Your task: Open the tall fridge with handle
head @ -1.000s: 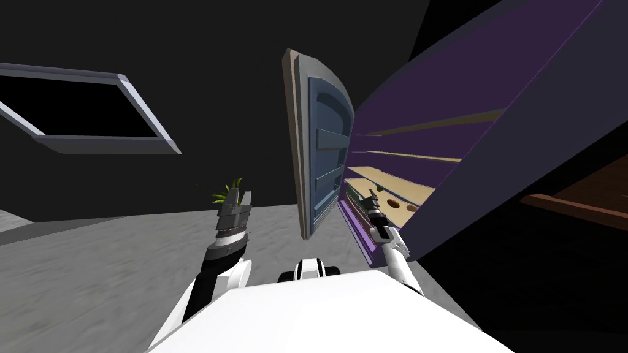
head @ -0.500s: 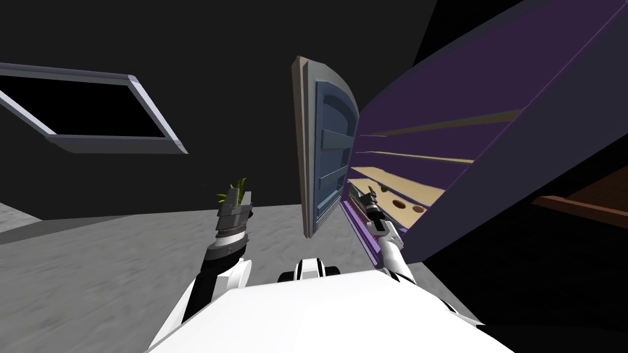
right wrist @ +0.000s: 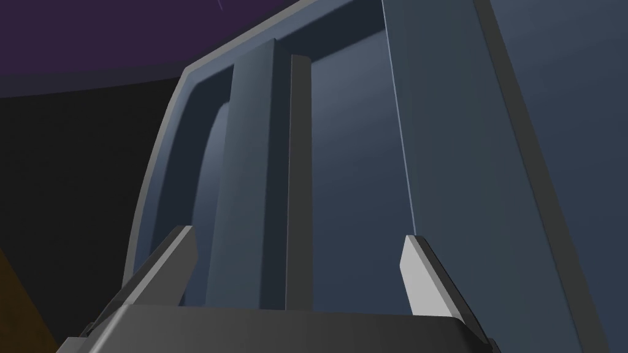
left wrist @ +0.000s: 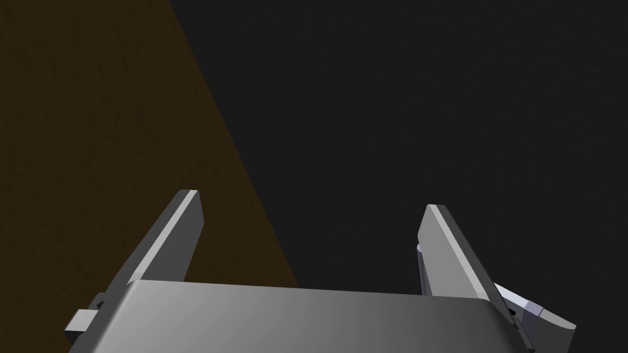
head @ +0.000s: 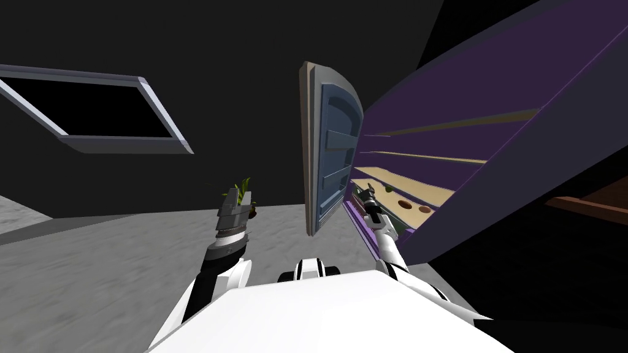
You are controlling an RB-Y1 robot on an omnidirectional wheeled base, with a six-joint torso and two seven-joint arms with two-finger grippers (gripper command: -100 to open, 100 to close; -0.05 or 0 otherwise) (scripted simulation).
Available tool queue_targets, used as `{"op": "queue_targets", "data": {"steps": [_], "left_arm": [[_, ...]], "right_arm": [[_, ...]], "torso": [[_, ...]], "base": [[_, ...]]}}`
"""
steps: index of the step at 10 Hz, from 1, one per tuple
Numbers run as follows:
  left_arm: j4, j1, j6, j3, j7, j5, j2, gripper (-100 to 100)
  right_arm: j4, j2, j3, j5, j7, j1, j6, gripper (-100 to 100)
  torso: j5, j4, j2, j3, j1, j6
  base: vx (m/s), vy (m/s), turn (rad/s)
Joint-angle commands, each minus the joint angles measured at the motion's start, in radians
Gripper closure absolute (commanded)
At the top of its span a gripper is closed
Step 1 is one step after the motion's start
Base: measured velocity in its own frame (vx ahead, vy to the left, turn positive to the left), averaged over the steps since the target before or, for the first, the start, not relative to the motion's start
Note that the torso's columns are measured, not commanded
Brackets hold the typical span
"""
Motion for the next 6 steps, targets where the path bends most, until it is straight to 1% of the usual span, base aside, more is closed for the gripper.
{"op": "queue_targets", "data": {"steps": [1,2,3,4,5,6], "left_arm": [[0.0,0.0,0.0,0.0,0.0,0.0,0.0,0],[0.0,0.0,0.0,0.0,0.0,0.0,0.0,0],[0.0,0.0,0.0,0.0,0.0,0.0,0.0,0],[0.0,0.0,0.0,0.0,0.0,0.0,0.0,0],[0.0,0.0,0.0,0.0,0.0,0.0,0.0,0],[0.0,0.0,0.0,0.0,0.0,0.0,0.0,0]], "right_arm": [[0.001,0.0,0.008,-0.003,0.001,-0.042,0.073,-100],[0.001,0.0,0.008,-0.003,0.001,-0.042,0.087,-100],[0.003,-0.002,0.014,-0.007,-0.001,-0.069,0.123,-100],[0.003,-0.002,0.014,-0.007,-0.001,-0.069,0.139,-100],[0.005,-0.005,0.02,-0.01,-0.003,-0.097,0.173,-100],[0.005,-0.005,0.02,-0.01,-0.003,-0.097,0.191,-100]], "torso": [[0.0,0.0,0.0,0.0,0.0,0.0],[0.0,0.0,0.0,0.0,0.001,0.0],[0.0,0.0,0.0,0.0,0.0,0.0],[0.0,0.0,0.001,0.0,0.0,0.0],[0.0,0.0,0.001,0.001,-0.002,0.0],[0.0,0.0,0.0,0.0,0.0,0.0]], "base": [[0.015,0.13,0.019],[0.01,0.125,0.01],[0.006,0.134,0.016],[0.001,0.107,0.009],[0.017,0.128,0.016],[0.013,0.106,0.012]]}}
